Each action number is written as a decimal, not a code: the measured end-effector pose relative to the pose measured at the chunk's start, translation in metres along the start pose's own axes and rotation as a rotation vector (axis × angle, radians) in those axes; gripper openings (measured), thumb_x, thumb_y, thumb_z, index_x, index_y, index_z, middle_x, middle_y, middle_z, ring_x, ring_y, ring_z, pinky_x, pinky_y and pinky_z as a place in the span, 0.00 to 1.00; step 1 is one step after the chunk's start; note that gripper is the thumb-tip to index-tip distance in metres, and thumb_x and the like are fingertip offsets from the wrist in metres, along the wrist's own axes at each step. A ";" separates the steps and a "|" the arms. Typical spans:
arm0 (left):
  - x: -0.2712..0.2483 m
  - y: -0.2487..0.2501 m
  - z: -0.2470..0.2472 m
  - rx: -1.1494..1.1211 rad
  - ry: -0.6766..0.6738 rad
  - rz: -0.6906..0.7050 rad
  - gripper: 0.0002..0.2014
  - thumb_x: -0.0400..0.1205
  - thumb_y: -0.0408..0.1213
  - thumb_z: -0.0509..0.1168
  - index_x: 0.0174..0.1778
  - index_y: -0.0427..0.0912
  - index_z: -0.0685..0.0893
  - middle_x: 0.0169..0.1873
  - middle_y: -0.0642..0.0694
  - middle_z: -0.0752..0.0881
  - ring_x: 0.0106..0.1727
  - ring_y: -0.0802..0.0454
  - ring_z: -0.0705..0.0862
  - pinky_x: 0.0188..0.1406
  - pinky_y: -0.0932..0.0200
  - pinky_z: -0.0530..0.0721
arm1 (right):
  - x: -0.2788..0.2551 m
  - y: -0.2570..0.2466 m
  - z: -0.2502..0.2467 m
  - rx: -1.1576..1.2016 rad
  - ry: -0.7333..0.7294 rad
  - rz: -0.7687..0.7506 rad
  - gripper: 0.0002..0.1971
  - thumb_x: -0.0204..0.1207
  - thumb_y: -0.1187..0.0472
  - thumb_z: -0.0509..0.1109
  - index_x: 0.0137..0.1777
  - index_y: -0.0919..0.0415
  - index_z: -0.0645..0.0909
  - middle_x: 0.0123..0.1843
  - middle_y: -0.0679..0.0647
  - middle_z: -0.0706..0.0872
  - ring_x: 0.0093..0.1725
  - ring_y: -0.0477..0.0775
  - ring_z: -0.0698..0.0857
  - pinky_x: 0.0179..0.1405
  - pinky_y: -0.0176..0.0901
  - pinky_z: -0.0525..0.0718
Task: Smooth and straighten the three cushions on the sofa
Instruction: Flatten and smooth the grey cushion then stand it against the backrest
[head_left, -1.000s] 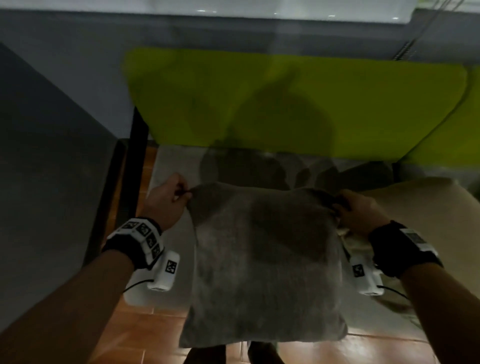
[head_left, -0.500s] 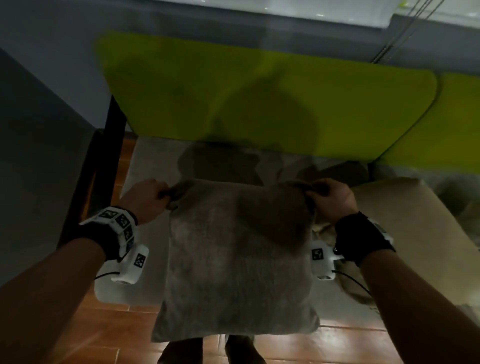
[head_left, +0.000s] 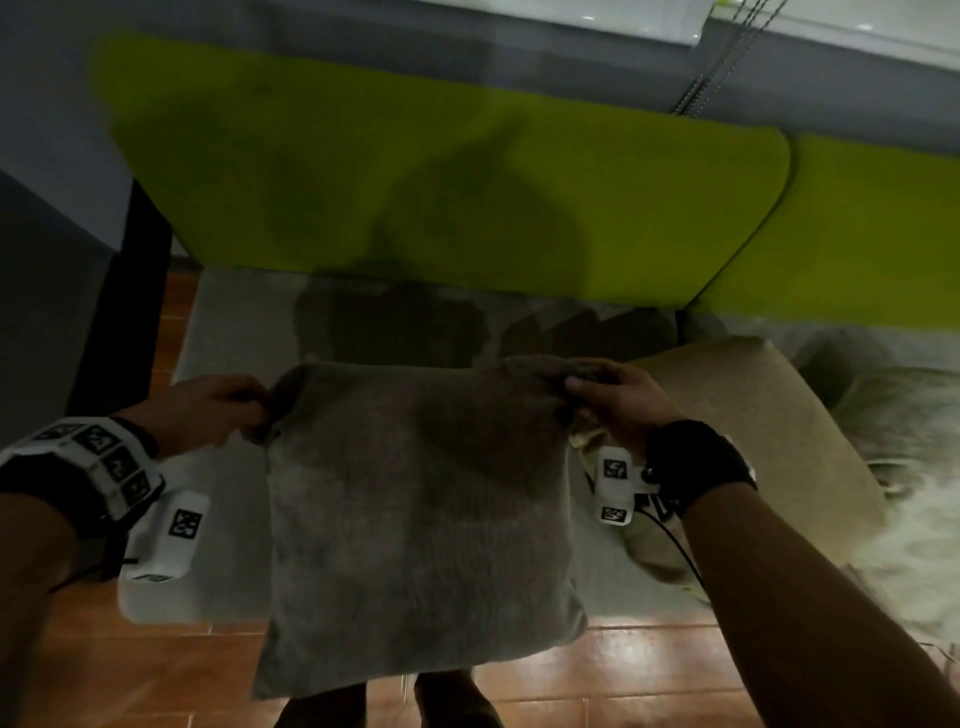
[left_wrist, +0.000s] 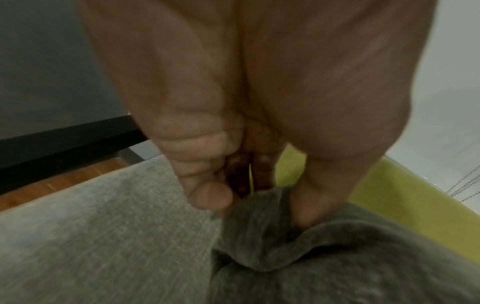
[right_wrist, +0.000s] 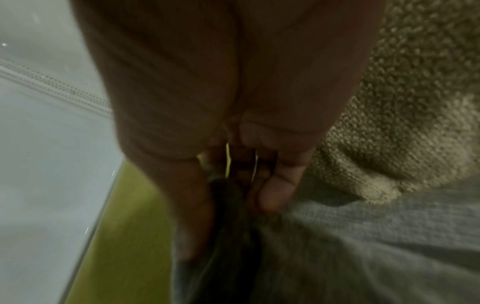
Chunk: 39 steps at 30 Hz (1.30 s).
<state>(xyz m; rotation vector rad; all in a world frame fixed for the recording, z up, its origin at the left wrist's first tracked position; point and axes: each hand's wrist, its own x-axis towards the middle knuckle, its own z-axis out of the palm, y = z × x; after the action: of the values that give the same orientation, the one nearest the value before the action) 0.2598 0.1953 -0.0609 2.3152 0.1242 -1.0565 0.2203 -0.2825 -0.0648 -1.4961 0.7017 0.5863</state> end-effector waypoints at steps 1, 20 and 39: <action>-0.001 -0.004 0.000 -0.065 0.009 -0.002 0.11 0.84 0.27 0.61 0.47 0.46 0.86 0.46 0.41 0.90 0.48 0.39 0.87 0.38 0.53 0.78 | -0.002 -0.002 -0.001 0.079 -0.042 0.020 0.26 0.73 0.53 0.81 0.69 0.62 0.85 0.65 0.63 0.90 0.67 0.65 0.88 0.69 0.62 0.85; -0.026 0.005 0.006 -0.117 0.389 -0.040 0.04 0.83 0.42 0.63 0.43 0.52 0.76 0.39 0.40 0.86 0.40 0.40 0.88 0.42 0.38 0.89 | 0.004 -0.015 -0.004 -0.595 0.347 -0.341 0.14 0.81 0.58 0.75 0.64 0.42 0.86 0.56 0.53 0.91 0.58 0.57 0.89 0.62 0.63 0.89; -0.008 -0.010 -0.002 -0.141 0.556 0.036 0.16 0.88 0.44 0.60 0.48 0.35 0.85 0.40 0.37 0.85 0.47 0.35 0.86 0.44 0.54 0.75 | -0.046 0.000 0.069 -1.060 0.009 -0.863 0.34 0.83 0.35 0.60 0.81 0.56 0.75 0.80 0.64 0.77 0.81 0.67 0.72 0.81 0.68 0.69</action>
<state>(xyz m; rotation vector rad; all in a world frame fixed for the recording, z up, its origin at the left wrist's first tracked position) 0.2523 0.2053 -0.0588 2.4063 0.3580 -0.3486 0.1929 -0.2099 -0.0343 -2.5400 -0.3925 0.2480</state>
